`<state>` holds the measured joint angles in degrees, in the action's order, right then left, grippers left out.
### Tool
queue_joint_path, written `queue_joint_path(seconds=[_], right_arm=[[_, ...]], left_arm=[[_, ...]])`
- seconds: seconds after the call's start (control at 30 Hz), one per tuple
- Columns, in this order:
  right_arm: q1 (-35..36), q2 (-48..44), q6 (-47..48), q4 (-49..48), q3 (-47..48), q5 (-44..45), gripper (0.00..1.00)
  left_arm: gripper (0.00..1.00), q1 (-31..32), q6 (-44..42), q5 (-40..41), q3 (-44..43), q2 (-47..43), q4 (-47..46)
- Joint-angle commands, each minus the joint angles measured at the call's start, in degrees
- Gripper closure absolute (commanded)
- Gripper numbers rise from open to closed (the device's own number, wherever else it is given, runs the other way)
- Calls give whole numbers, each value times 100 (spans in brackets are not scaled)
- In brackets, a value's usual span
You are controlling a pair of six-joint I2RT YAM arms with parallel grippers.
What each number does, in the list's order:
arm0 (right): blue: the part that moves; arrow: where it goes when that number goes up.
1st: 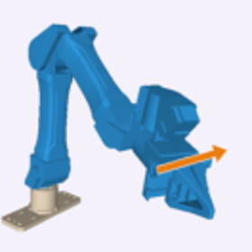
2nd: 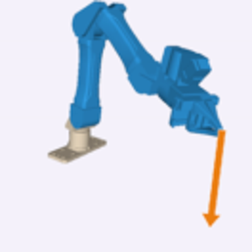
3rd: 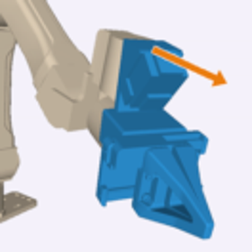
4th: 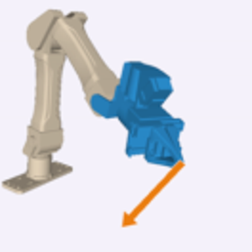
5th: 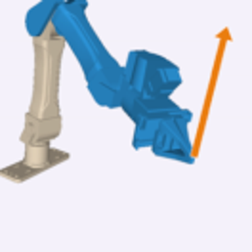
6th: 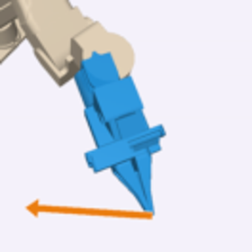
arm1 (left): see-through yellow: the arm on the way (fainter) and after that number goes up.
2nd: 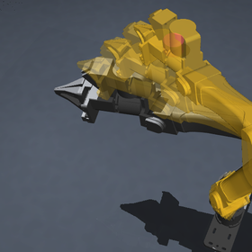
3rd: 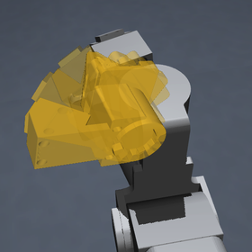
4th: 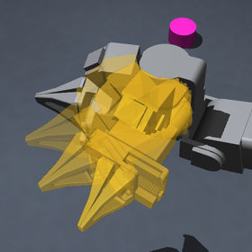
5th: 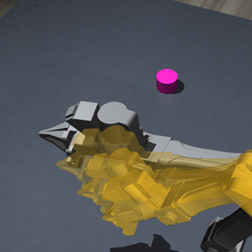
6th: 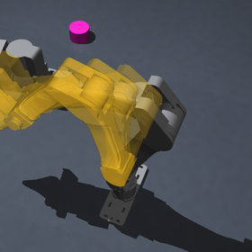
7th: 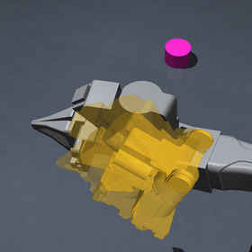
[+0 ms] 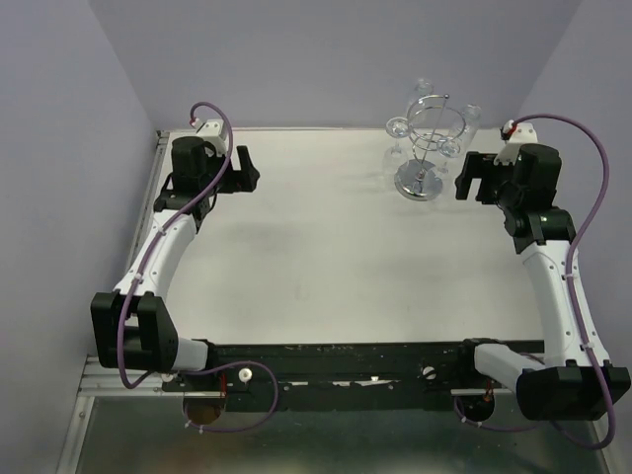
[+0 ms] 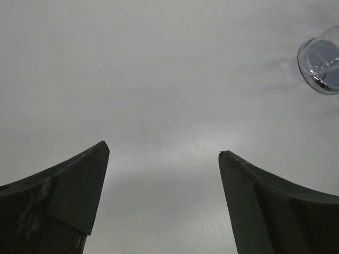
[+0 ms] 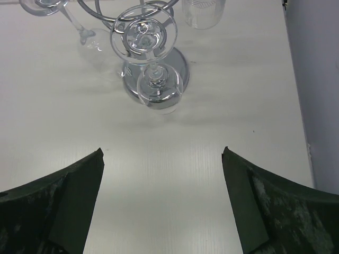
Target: Take the wine glass off the wine glass rack
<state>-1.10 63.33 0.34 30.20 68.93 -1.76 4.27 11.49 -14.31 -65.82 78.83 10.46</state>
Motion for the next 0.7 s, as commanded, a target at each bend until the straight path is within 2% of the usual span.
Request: queue_joint_path(seconds=[0.0, 0.17, 0.23, 0.37, 0.47, 0.53, 0.67], right_arm=[[-4, 4, -385, 188, 94, -236, 0], [-4, 302, 465, 302, 436, -825, 0], [-13, 469, 502, 303, 638, -870, 0], [-170, 873, 310, 338, 1113, -1351, 0], [-644, 1198, -16, 329, 1412, -2527, 0], [-926, 1365, -271, 303, 1544, -2942, 0], [-1470, 1445, -393, -232, 1265, -3426, 0]], left_arm=[[1, 73, 337, -476, 218, 19, 61], [1, 302, -102, -327, 447, 10, 9], [1, 328, -208, -388, 491, -8, -9], [2, 364, -383, -652, 570, -78, -97], [2, 381, -454, -810, 570, -87, -88], [2, 381, -393, -776, 562, -87, -88], [2, 381, -331, -688, 711, -148, -211]])
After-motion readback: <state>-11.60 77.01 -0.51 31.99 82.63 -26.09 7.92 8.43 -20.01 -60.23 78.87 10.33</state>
